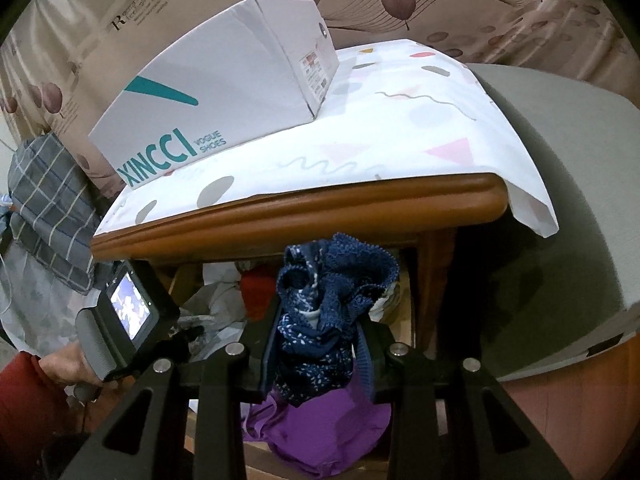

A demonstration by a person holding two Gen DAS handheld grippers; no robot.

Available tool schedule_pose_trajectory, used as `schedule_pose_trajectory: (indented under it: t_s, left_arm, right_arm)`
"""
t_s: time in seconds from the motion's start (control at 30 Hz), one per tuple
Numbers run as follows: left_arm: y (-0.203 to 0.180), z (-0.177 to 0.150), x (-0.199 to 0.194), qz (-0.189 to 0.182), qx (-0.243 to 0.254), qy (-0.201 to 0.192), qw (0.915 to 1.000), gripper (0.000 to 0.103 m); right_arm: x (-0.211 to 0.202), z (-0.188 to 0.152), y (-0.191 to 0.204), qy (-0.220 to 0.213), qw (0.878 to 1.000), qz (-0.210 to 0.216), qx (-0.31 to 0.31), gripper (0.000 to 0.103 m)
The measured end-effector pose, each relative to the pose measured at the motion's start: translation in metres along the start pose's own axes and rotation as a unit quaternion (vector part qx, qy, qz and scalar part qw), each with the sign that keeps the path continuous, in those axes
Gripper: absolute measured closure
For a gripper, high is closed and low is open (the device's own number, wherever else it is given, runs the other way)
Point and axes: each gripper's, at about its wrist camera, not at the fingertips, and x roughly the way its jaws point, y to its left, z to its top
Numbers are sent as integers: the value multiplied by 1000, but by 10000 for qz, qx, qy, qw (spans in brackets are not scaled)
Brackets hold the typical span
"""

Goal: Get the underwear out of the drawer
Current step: 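Grasp the grey patterned underwear with the left tool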

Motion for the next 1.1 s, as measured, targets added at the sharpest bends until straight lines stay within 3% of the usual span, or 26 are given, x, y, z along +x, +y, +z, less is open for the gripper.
schedule_pose_trajectory:
  t_s: [0.2, 0.47, 0.57, 0.7, 0.8, 0.93, 1.1]
  left_arm:
    - [14, -4, -16, -369, -437, -1, 9984, 89]
    - [42, -10, -50, -1324, -1240, 41, 9834, 90]
    - [26, -13, -51, -1550, -1320, 241, 9788, 90]
    - [7, -9, -51, -1553, -1378, 243, 9779, 88]
    - [11, -4, -43, -1639, -1607, 231, 9730, 79]
    - [15, -1, -31, -1588, -1797, 267, 9704, 58]
    - [23, -1, -27, -1492, -2023, 157, 9678, 52]
  right_arm:
    - [-2, 0, 1, -26, 10000, 50, -26, 71]
    - [-5, 0, 0, -47, 10000, 64, 3, 70]
    - [-6, 0, 2, -66, 10000, 26, -55, 70]
    - [-5, 0, 1, -68, 10000, 8, -47, 70]
    - [-5, 0, -1, -50, 10000, 26, -4, 70]
    - [-3, 1, -1, -17, 10000, 53, 15, 70]
    - [-1, 1, 0, 25, 10000, 77, -25, 70]
